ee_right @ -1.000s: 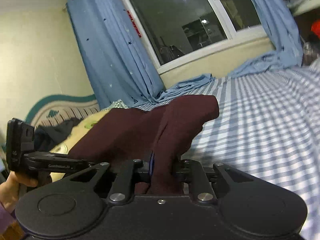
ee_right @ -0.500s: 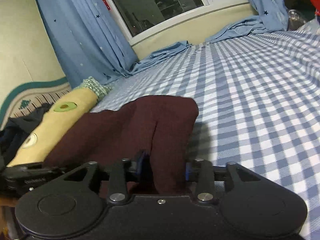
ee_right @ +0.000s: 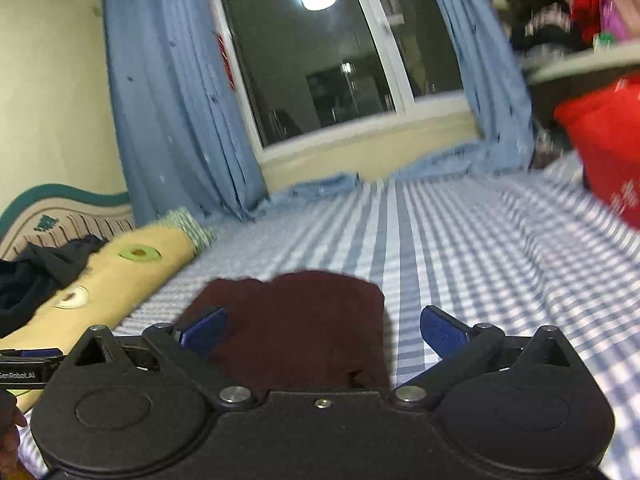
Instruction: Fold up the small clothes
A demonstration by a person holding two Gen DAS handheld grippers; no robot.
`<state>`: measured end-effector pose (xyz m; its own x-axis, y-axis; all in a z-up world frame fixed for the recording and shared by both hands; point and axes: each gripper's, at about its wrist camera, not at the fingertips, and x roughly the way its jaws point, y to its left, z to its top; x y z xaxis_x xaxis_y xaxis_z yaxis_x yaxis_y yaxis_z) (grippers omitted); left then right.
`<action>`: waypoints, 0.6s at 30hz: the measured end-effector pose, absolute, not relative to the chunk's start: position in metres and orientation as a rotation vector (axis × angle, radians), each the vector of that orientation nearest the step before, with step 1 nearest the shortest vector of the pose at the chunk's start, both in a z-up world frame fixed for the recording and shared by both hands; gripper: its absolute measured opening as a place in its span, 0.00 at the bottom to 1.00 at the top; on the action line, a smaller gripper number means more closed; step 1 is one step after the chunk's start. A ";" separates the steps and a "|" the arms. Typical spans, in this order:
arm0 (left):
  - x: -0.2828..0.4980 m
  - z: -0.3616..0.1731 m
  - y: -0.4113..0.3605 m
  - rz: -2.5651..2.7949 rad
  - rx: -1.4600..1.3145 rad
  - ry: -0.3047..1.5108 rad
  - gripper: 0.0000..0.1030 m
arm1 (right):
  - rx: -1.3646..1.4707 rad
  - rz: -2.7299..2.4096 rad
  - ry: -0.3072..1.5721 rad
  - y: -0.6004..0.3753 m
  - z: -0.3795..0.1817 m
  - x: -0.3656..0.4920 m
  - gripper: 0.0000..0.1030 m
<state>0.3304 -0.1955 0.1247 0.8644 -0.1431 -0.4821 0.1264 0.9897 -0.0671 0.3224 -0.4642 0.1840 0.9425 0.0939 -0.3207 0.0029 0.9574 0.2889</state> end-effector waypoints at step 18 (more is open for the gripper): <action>0.133 0.073 -0.177 -0.001 -0.043 0.346 0.99 | 0.129 -0.040 0.226 -0.397 0.136 0.110 1.00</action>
